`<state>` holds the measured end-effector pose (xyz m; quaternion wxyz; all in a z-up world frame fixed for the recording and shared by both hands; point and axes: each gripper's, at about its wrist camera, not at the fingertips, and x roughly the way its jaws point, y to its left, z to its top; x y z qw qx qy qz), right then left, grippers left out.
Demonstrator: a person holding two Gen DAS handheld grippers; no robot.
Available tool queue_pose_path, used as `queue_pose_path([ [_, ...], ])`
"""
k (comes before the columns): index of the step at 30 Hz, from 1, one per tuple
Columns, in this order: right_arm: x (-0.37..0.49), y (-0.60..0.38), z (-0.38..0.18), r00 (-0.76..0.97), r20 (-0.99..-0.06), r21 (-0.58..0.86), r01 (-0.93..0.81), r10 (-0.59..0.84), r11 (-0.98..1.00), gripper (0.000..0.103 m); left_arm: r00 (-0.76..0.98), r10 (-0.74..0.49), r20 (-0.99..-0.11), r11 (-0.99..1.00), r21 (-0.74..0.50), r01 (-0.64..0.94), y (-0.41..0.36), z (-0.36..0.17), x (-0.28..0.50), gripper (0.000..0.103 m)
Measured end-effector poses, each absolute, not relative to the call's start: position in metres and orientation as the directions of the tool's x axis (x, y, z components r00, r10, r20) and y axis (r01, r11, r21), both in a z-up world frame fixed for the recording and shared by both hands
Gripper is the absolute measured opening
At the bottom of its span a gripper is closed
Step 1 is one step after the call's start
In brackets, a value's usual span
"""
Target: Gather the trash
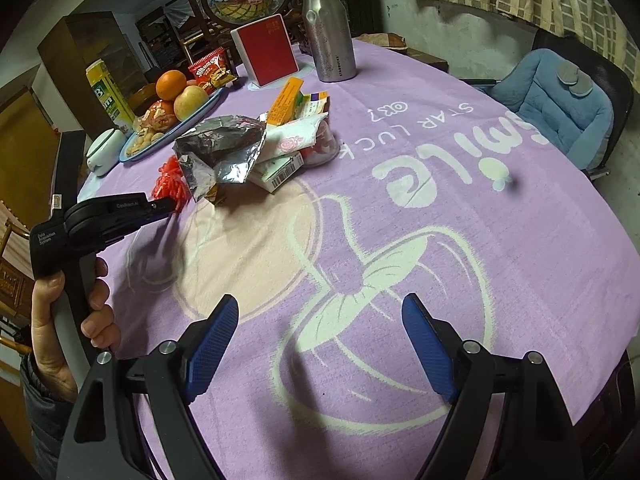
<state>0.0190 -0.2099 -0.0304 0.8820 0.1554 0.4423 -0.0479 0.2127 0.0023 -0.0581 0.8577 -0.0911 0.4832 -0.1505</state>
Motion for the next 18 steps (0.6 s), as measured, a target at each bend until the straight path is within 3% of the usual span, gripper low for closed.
queue_pose_path([
  [12,0.017,-0.212,-0.028,0.605,-0.795,0.226,0.226,0.045,0.948,0.083,0.537,-0.424,-0.73,0.896,-0.426,0.127,0.041,-0.021,0.201,0.008],
  [18,0.034,-0.203,-0.017,0.623,-0.78,0.207,0.171,0.057,0.963,0.083,0.528,-0.436,-0.729,0.891,-0.432,0.14,0.037,-0.018,0.196,0.008],
])
